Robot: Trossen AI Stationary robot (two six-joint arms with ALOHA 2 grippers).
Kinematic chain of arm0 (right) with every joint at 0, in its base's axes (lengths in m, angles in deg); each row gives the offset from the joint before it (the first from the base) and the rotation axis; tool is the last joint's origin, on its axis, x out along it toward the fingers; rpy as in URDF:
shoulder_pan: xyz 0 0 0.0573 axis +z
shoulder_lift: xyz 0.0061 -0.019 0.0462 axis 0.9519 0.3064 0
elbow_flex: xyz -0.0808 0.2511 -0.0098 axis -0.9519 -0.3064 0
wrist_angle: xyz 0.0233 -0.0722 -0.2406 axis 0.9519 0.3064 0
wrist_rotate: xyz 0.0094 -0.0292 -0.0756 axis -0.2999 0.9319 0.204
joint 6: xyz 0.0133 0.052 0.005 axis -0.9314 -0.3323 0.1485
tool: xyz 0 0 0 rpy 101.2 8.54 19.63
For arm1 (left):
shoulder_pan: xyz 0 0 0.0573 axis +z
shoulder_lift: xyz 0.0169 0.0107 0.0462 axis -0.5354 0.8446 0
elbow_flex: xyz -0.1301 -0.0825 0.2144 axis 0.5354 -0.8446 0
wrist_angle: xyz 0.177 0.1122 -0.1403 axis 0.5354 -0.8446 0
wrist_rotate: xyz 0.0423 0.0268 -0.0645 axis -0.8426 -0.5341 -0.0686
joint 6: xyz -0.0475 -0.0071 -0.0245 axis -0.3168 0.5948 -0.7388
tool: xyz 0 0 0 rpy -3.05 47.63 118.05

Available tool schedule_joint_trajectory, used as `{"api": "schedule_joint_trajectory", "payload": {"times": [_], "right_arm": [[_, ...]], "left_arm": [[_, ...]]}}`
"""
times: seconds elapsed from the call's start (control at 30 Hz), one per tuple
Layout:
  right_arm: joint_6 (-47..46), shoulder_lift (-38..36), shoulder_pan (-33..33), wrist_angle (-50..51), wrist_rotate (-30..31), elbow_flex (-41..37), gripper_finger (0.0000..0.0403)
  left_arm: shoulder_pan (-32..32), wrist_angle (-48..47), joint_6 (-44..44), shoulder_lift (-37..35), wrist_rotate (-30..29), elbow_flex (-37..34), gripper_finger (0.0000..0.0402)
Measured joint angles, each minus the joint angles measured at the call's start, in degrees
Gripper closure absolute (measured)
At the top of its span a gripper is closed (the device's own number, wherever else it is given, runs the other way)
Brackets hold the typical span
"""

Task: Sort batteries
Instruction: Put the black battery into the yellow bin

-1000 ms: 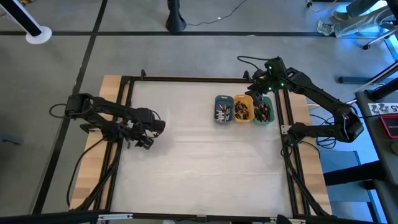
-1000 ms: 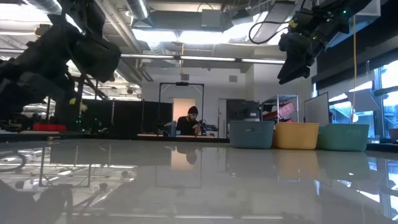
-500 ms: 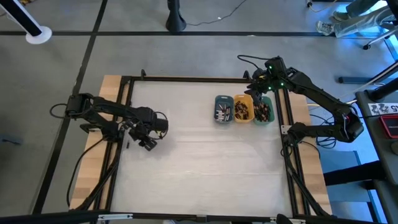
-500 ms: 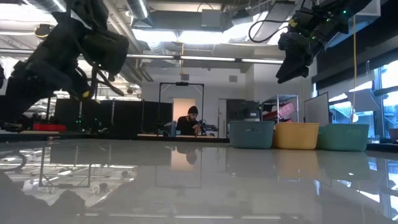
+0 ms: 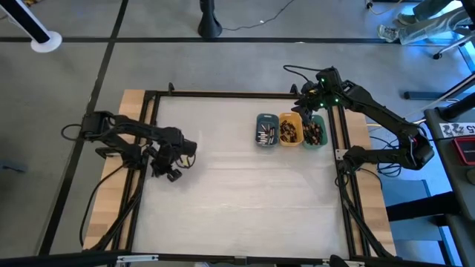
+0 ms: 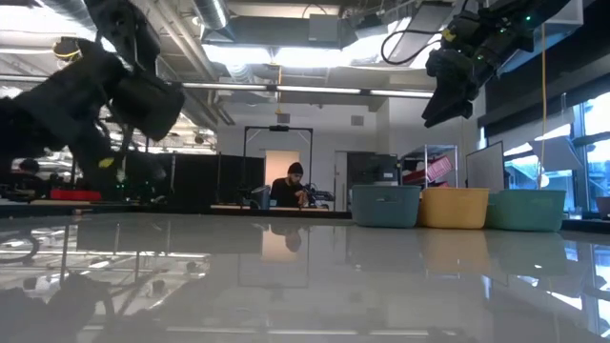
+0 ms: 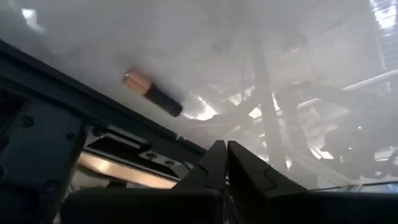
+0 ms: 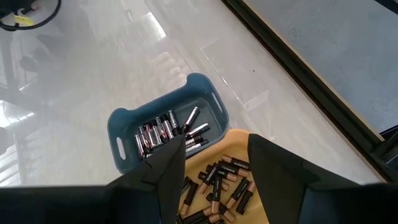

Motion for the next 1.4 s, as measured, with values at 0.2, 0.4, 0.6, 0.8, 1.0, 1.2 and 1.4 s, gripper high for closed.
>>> {"api": "schedule_joint_trajectory", "payload": {"times": [0.2,0.4,0.6,0.8,1.0,1.2,1.4], "right_arm": [[0.0,0.0,0.0,-0.1,-0.4,0.0,0.0226],[0.1,0.0,0.0,-0.2,-0.4,0.0,0.0226],[-0.2,0.0,0.0,-1.0,-0.4,0.0,0.0226],[-1.5,0.0,0.0,-1.0,-0.5,0.0,0.0226],[-4.5,0.0,0.0,-2.2,-0.7,0.0,0.0226],[-5.7,0.0,0.0,-2.4,-1.5,0.0,0.0226],[-7.8,0.0,0.0,-5.9,-1.4,0.0,0.0226]], "left_arm": [[2.3,0.3,2.5,5.5,0.3,-1.4,0.04],[2.1,1.0,9.4,9.7,-2.3,-1.2,0.0401],[1.9,-0.8,12.4,9.0,-6.3,-0.5,0.0401],[0.7,1.5,12.8,9.0,-7.3,-2.0,0.0402],[0.6,4.6,11.6,9.0,-7.1,-4.7,0.0401],[0.6,5.7,11.7,9.0,-7.1,-5.4,0.0401],[0.6,5.5,11.6,9.0,-7.1,-5.3,0.0401]]}}
